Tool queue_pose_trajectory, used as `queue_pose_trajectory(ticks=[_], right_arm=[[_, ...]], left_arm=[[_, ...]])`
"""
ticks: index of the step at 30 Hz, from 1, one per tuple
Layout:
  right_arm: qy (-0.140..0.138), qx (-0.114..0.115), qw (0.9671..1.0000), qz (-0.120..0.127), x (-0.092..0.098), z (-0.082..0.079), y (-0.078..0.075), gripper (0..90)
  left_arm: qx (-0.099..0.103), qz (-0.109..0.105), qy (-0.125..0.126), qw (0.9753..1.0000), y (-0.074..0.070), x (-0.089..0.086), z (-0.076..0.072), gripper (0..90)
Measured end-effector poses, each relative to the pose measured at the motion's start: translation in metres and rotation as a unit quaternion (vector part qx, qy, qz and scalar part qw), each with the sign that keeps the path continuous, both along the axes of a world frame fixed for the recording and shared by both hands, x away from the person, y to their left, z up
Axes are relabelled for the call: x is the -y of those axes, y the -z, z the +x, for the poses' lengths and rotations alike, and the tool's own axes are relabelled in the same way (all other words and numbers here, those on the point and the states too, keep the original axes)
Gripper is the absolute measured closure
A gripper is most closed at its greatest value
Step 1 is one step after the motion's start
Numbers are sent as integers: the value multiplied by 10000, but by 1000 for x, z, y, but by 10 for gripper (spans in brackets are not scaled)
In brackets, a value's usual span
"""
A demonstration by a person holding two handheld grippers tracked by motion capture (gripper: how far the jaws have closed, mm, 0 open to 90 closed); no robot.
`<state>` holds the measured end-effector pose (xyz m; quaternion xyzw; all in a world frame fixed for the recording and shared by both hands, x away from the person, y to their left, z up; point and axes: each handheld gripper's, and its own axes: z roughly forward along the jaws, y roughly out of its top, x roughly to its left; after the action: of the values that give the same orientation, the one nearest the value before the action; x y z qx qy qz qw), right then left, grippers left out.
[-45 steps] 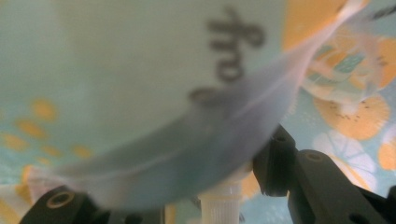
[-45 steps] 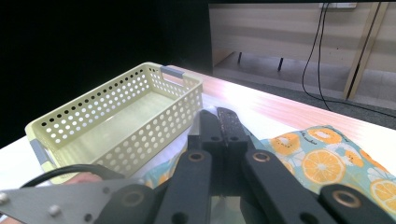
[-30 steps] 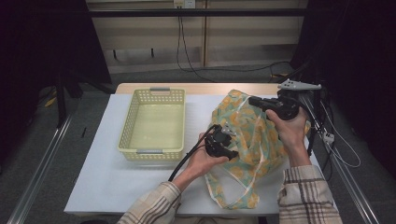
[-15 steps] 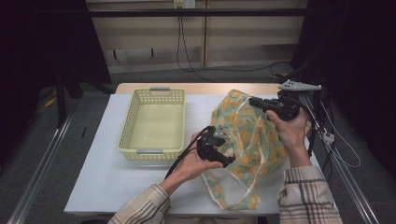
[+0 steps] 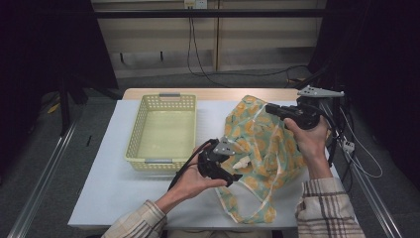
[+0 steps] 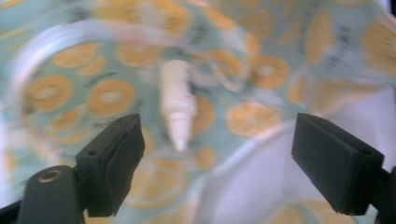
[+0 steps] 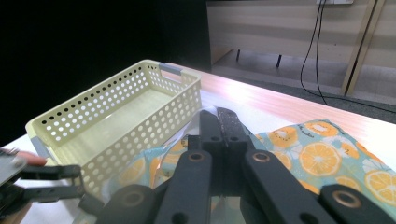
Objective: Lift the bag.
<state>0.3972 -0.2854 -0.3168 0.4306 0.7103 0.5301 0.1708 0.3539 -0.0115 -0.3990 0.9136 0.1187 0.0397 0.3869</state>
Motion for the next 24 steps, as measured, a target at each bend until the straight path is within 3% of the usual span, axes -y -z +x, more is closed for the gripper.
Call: queue_pose_trajectory(ticks=[1,2,3,4,6,7,8,9,10,12,14,15,16,17,18,19,24], right_arm=[[-7,-16,10000,-25,-1,-1,1,900],[-14,-40,10000,-40,-1,-2,2,900],[-8,-54,10000,-68,-1,-3,3,900],[0,-81,9999,-83,0,-4,4,900],[6,-118,9999,-103,0,-4,5,900],[-5,-110,9999,-99,-1,-5,6,900],[-20,-96,9999,-93,-1,-5,6,900],[-33,-101,9999,-114,-1,-5,7,900],[-43,-83,9999,-121,-2,-5,7,900],[-48,-83,9999,-120,-2,-5,7,900],[-59,-91,9999,-100,-2,-5,8,900],[-66,-98,9999,-105,-2,-5,8,900],[-62,-97,9999,-104,-2,-4,9,900],[-55,-104,9999,-104,-2,-4,9,900],[-53,-113,9999,-105,-2,-4,9,900],[-48,-121,9999,-99,-2,-4,10,900],[-55,-139,9998,-115,-2,-3,11,900]], left_arm=[[-51,-150,208,9997,3,0,-3,198],[-7,-90,328,9994,5,1,-6,221],[131,112,321,9993,7,2,-11,238],[30,2,465,9989,11,2,-11,244],[88,31,551,9984,16,3,-14,274],[104,110,649,9978,17,4,-14,313],[183,318,581,9976,17,5,-15,333],[51,95,727,9973,21,6,-14,331],[3,152,824,9965,22,7,-14,332],[100,200,945,9953,26,11,-16,364],[157,185,1001,9947,32,17,-14,372],[141,291,1024,9942,32,18,-13,392],[159,198,984,9948,35,21,-12,400],[116,261,982,9948,37,22,-10,405],[266,524,880,9944,36,23,-9,426],[136,281,940,9951,43,24,-6,433],[119,415,819,9957,52,23,3,473]])
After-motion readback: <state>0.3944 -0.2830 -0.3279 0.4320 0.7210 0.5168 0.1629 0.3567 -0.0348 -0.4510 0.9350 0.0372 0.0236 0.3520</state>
